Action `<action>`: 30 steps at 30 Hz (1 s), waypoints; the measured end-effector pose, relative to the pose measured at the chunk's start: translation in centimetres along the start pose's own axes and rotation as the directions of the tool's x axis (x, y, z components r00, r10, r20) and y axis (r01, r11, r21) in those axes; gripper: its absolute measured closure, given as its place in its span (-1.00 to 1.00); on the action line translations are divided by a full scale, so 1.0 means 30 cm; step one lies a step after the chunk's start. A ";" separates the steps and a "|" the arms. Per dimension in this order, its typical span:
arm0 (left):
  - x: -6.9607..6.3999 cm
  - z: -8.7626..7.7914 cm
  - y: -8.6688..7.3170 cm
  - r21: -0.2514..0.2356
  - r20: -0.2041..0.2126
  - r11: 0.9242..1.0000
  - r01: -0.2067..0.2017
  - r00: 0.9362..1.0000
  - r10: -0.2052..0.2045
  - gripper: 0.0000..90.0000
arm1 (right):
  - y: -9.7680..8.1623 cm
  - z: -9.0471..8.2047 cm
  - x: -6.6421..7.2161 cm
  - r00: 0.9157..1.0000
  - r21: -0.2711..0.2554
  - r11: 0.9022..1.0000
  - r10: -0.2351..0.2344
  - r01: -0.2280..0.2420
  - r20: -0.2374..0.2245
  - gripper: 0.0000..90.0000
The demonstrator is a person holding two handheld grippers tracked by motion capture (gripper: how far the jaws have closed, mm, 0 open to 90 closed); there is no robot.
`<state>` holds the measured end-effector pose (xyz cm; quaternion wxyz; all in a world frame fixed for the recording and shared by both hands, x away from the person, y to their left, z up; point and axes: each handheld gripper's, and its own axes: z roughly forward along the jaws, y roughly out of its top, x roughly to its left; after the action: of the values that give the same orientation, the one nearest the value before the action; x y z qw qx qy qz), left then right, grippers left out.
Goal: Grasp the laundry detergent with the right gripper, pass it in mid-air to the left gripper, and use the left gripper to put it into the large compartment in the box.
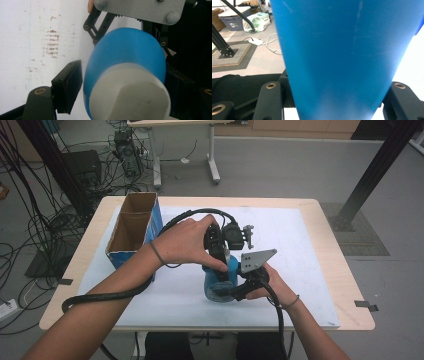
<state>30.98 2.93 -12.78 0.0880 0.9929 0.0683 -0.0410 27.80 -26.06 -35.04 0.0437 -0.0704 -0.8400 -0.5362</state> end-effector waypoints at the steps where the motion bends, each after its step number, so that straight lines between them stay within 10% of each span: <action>1: 0.000 0.000 0.000 0.000 0.000 1.000 0.000 1.000 0.000 -0.38 | 0.000 0.000 0.000 1.000 0.000 1.000 0.000 0.000 0.000 -0.07; 30: -0.013 -0.001 0.025 0.031 -0.007 0.999 -0.014 1.000 0.014 -0.20 | 0.005 -0.003 -0.022 0.999 0.012 1.000 -0.025 0.025 -0.020 -0.07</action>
<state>30.70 2.16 -12.57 0.0727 0.9948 0.0610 -0.0378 28.46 -26.13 -34.96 0.0460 -0.0544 -0.8435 -0.5324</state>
